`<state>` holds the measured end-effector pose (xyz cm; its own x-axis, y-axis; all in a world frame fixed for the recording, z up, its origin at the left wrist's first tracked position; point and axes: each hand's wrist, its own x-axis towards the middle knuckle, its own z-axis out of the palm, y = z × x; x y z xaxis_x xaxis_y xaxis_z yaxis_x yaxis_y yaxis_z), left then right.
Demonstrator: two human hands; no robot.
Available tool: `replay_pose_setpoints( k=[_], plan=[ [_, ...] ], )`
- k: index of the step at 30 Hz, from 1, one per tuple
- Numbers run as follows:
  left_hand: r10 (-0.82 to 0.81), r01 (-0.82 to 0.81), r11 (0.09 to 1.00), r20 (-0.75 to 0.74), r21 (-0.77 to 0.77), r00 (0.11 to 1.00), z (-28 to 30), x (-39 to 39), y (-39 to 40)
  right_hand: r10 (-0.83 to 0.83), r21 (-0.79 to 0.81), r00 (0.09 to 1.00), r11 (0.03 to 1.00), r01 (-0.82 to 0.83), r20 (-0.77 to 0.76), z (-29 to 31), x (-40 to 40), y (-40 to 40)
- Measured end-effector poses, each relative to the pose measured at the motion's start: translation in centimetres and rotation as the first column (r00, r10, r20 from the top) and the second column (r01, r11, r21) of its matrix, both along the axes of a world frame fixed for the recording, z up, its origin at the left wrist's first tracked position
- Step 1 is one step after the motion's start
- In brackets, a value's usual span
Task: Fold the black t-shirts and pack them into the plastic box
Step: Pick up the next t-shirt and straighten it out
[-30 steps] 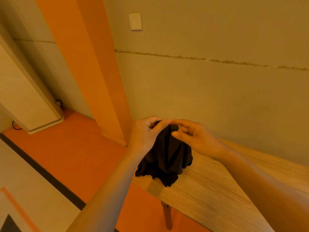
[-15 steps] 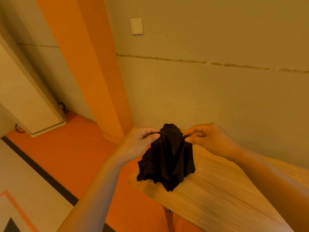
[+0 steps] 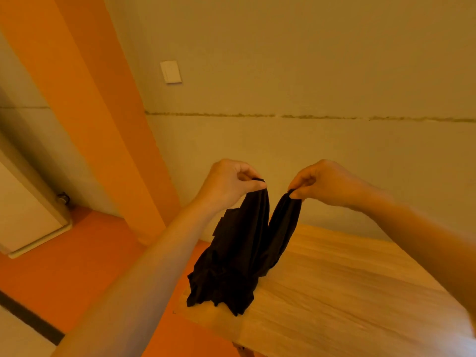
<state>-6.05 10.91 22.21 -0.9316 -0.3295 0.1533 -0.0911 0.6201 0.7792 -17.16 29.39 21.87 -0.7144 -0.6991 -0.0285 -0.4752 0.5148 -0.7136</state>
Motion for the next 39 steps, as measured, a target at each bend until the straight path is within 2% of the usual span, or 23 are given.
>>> replay_pose_setpoints(
  k=[3,8,11,17,26,31,34,39],
  plan=[
    [-0.125,0.126,0.989,0.01,-0.077,0.992,2.3,-3.3,3.1,-0.026,-0.019,1.0,0.999,0.026,0.001,2.0,-1.8,2.8],
    [-0.216,0.21,0.971,-0.047,-0.112,0.975,6.7,-8.9,7.7,-0.094,-0.215,0.992,0.97,0.112,0.088,6.3,-5.1,7.9],
    [-0.2,0.188,0.974,-0.087,-0.123,0.976,9.6,-12.0,9.6,-0.142,-0.277,0.989,0.949,0.15,0.048,8.8,-7.4,11.5],
    [-0.132,0.112,0.984,-0.143,-0.139,0.981,13.4,-16.5,10.8,-0.252,-0.272,0.965,0.936,0.224,-0.074,12.5,-11.9,18.2],
    [0.042,-0.062,0.983,-0.118,-0.171,0.992,14.1,-20.2,10.5,-0.404,-0.119,0.89,0.914,0.387,-0.212,14.5,-18.5,26.7],
    [0.145,-0.164,0.974,-0.13,-0.156,0.981,13.4,-21.9,7.2,-0.511,-0.068,0.821,0.856,0.512,-0.255,14.2,-21.6,31.1],
    [0.179,-0.201,0.971,-0.161,-0.129,0.97,12.9,-23.0,5.0,-0.563,-0.096,0.791,0.824,0.558,-0.24,13.8,-22.8,32.7],
    [0.119,-0.157,0.973,-0.213,-0.171,0.97,13.3,-25.4,3.3,-0.617,-0.188,0.748,0.787,0.587,-0.245,14.2,-24.8,32.5]
  ],
)
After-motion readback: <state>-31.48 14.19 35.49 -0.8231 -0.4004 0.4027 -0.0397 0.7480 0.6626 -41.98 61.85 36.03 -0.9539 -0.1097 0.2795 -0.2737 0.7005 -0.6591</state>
